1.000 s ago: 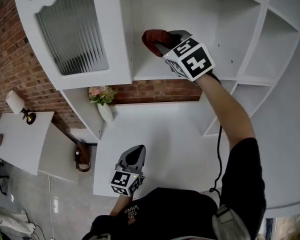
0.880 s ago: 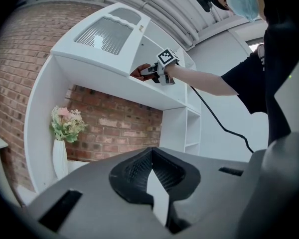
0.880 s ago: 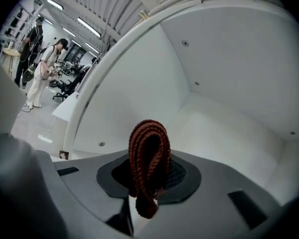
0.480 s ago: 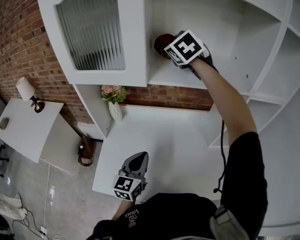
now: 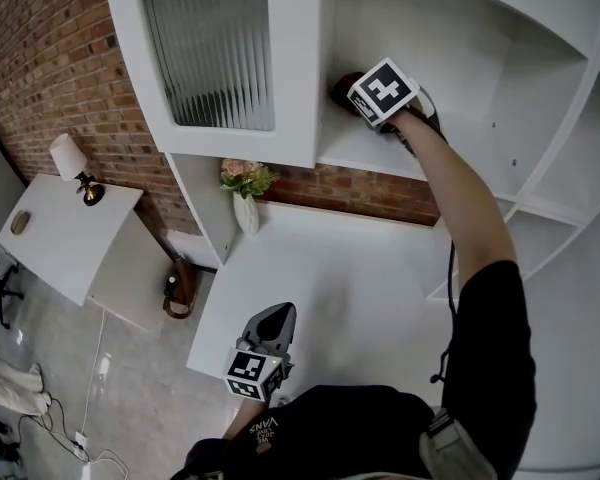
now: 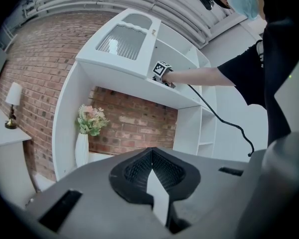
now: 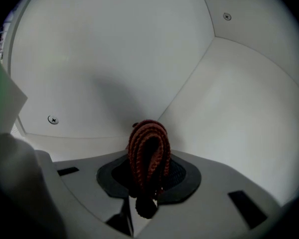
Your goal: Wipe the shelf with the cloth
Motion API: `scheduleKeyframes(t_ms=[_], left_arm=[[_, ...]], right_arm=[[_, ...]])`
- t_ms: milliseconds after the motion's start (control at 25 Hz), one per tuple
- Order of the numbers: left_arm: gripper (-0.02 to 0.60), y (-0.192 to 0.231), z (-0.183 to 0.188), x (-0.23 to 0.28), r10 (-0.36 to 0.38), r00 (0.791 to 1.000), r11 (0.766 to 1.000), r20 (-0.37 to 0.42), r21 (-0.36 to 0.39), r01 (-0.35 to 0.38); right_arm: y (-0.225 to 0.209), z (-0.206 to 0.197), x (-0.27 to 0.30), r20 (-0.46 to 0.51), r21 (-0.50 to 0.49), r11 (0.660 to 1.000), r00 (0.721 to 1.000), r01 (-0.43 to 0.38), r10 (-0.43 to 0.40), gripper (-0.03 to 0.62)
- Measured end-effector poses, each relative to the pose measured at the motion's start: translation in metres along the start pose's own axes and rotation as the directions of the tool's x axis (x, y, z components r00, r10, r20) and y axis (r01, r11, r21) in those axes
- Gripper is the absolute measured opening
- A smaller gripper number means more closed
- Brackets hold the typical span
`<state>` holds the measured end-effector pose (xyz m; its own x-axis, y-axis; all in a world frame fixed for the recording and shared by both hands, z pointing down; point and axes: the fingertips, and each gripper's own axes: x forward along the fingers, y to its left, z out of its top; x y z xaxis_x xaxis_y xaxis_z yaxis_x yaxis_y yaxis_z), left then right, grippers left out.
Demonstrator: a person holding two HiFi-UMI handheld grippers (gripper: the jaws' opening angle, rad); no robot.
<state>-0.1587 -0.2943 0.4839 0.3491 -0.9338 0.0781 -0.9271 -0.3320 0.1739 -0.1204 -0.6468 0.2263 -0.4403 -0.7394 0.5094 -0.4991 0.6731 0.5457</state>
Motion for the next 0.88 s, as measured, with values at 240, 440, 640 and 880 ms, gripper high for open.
scheduleKeyframes(t_ms=[240, 440, 640, 880], left_arm=[[0.008, -0.006, -0.001, 0.000, -0.018, 1.000, 1.000, -0.003, 0.006, 0.019], [0.008, -0.015, -0.001, 0.003, -0.056, 0.998, 0.998, -0.003, 0.012, 0.056], [0.008, -0.026, -0.001, 0.009, -0.116, 0.993, 0.993, -0.010, 0.018, 0.116], [0.008, -0.036, -0.002, 0.013, -0.166, 0.986, 0.986, -0.020, 0.014, 0.166]], right_arm=[[-0.021, -0.029, -0.011, -0.052, 0.016, 0.999, 0.998, 0.045, -0.044, 0.089], [-0.047, -0.064, -0.034, -0.129, 0.005, 0.993, 0.985, 0.117, -0.115, 0.089], [-0.077, -0.110, -0.063, -0.261, -0.069, 0.976, 0.941, 0.206, -0.217, 0.089], [-0.106, -0.155, -0.093, -0.431, -0.227, 0.939, 0.839, 0.257, -0.333, 0.089]])
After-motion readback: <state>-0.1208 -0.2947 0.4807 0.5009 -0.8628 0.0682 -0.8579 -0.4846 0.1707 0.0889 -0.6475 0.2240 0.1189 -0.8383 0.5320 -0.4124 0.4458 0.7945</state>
